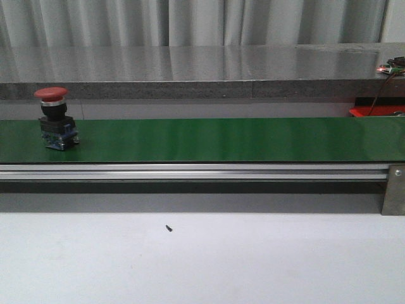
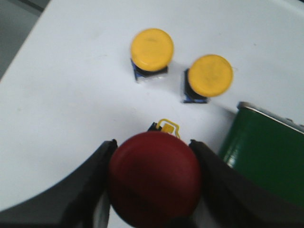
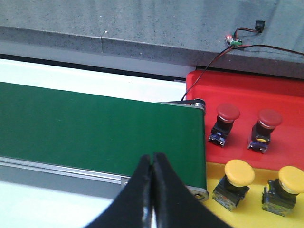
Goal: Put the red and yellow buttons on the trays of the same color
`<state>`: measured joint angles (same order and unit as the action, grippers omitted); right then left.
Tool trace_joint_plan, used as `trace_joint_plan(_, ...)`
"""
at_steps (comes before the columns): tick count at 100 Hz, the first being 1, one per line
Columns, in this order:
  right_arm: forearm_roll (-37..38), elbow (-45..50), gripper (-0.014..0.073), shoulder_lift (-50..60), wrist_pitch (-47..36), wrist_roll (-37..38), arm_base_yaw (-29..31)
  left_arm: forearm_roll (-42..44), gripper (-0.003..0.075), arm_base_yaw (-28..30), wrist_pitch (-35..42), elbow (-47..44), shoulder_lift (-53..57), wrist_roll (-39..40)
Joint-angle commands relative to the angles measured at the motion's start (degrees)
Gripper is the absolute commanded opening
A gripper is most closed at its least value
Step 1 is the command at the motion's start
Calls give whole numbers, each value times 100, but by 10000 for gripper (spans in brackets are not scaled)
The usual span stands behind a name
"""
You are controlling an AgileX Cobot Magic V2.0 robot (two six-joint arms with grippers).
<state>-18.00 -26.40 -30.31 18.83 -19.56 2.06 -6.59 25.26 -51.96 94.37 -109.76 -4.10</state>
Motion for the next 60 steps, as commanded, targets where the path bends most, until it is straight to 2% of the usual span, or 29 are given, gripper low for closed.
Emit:
trace_joint_plan(1, -44, -163, -66, 7, -456, -46, -6, -83, 222, -195, 419, -175, 566, -6)
trace_joint_plan(25, -44, -163, -66, 7, -456, -46, -6, -112, 222, -570, 745, -798, 919, -6)
trace_joint_plan(60, -44, -163, -66, 7, -456, -46, -6, -182, 222, -859, 821, -949, 754, -6)
